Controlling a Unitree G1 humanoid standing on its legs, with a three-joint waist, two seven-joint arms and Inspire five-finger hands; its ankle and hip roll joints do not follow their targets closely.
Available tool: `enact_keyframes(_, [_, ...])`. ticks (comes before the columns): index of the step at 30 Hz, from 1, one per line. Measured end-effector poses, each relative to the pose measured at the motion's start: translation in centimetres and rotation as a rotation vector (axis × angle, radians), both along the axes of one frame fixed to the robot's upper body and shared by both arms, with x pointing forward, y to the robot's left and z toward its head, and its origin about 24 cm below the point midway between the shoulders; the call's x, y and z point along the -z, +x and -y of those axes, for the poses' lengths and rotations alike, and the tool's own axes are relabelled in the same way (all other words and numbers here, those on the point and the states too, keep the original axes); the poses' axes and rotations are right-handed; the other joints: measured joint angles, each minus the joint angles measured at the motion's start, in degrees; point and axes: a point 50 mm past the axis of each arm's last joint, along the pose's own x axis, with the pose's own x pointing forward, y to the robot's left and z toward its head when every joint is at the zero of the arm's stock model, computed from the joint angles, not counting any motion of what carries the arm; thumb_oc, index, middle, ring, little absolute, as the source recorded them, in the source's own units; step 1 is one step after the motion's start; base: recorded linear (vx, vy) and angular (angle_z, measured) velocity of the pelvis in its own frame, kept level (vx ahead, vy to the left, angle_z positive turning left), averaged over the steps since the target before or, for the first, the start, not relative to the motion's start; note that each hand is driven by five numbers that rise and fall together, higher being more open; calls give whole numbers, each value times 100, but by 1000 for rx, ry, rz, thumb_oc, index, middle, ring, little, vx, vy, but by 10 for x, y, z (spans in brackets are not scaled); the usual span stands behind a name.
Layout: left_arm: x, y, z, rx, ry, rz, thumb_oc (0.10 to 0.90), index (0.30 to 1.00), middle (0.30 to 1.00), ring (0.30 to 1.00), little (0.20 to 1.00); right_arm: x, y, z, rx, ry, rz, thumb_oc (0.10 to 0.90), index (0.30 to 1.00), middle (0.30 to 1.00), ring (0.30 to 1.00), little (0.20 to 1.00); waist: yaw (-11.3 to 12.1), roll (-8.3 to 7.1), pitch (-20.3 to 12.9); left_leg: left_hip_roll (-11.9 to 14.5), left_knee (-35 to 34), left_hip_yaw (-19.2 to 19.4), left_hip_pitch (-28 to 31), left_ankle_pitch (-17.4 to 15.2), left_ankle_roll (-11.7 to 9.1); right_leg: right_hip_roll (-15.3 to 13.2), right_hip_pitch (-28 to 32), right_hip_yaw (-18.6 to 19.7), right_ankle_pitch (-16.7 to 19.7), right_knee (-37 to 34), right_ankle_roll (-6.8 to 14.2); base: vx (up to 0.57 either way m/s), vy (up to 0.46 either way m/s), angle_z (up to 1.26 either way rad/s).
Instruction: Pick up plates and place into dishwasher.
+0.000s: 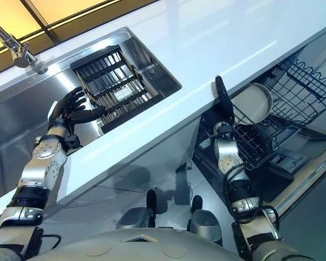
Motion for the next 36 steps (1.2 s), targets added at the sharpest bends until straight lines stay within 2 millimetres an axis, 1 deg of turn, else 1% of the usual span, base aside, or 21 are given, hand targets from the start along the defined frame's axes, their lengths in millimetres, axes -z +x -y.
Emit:
enact_keyframes(2, [0,2,1,-2,2,1,800,900,900,900,900,0,0,-1,32,-41,-14,800,900,900,900,900,9,1,0,3,-2,-26,-3,-1,-1,12,5,0,0,0,0,57,86,2])
enact_keyframes(6, [1,3,0,-8,-1,-2,800,900,900,900,900,-9,-1,0,132,-283,-121,800,900,900,900,900,-16,13,-3,-14,-25,-32,-7,-5,-5,-3,4,14,-1,0,1,34,101,0])
enact_keyframes(9, [3,2,0,-11,-1,0,800,900,900,900,900,-15,-2,-1,180,-396,-192,800,900,900,900,900,-58,43,-3,-17,-27,-47,-13,-20,-15,-4,4,8,-1,1,1,-10,100,3])
enact_keyframes(11, [5,-1,0,-13,-6,2,800,900,900,900,900,-20,-3,0,219,-453,-223,800,900,900,900,900,-116,89,-2,-25,-27,-55,-26,-29,6,-11,-2,10,-2,1,2,-21,136,7])
enact_keyframes(14, [14,-6,7,-10,-40,7,800,900,900,900,900,-26,-11,6,263,-526,-222,800,900,900,900,900,-160,296,-17,-85,-25,-94,-47,-13,36,-55,-15,29,-8,2,14,-15,100,12])
enact_keyframes(17, [18,-17,10,-21,-73,31,800,900,900,900,900,-23,-22,12,277,-571,-230,800,900,900,900,900,-206,334,-42,-118,-14,-90,-5,-8,77,-81,42,82,-26,3,40,-29,89,9])
enact_keyframes(19, [19,-27,8,-26,-70,41,800,900,900,900,900,-22,-30,16,287,-576,-218,800,900,900,900,900,-219,322,-37,-174,-2,-49,9,-51,119,-133,61,362,-77,4,113,-58,79,8])
enact_keyframes(20, [20,-29,7,-30,-70,41,800,900,900,900,900,-22,-31,17,288,-577,-216,800,900,900,900,900,-216,314,-32,-190,-2,-20,15,-61,132,-152,59,407,-83,4,121,-51,42,-9])
enact_keyframes(21, [21,-33,4,-41,-70,38,800,900,900,900,900,-19,-34,19,286,-575,-216,800,900,900,900,900,-226,278,-13,-213,-1,48,33,-74,152,-182,57,432,-88,5,129,-36,29,-8])
enact_keyframes(22, [22,-35,2,-49,-70,34,800,900,900,900,900,-19,-34,20,288,-569,-213,800,900,900,900,900,-225,277,-17,-238,-2,81,58,-91,174,-212,70,474,-108,21,160,-48,32,-9])
enact_keyframes(25, [23,-39,-4,-72,-71,30,800,900,900,900,900,-14,-34,23,280,-561,-216,800,900,900,900,900,-241,144,-2,-296,-5,259,122,-135,232,-287,95,517,-146,52,216,-46,9,-7])
enact_keyframes(28, [18,-40,-10,-89,-57,43,800,900,900,900,900,-6,-32,24,264,-544,-223,800,900,900,900,900,-266,-12,-3,-323,-5,302,142,-151,254,-320,70,538,-172,115,253,-57,-30,-3])
enact_keyframes(30, [13,-40,-15,-94,-32,54,800,900,900,900,900,0,-28,23,247,-514,-226,800,900,900,900,900,-293,-124,-20,-325,-7,343,171,-191,227,-329,64,542,-191,143,281,-35,-38,-5])
enact_keyframes(33, [3,-38,-23,-100,4,80,800,900,900,900,900,7,-24,22,217,-454,-237,800,900,900,900,900,-298,-381,-39,-329,-18,463,170,-202,227,-357,45,560,-216,144,315,-12,-50,-5])
enact_keyframes(35, [1,-38,-25,-103,9,82,800,900,900,900,900,9,-23,24,213,-441,-238,800,900,900,900,900,-299,-461,-44,-360,-3,484,170,-212,250,-392,23,566,-226,171,330,-2,-72,-4])
enact_keyframes(36, [2,-39,-25,-106,9,78,800,900,900,900,900,9,-23,25,212,-439,-233,800,900,900,900,900,-297,-466,-44,-377,-2,512,170,-222,272,-410,-17,599,-225,230,328,-4,-50,-7])
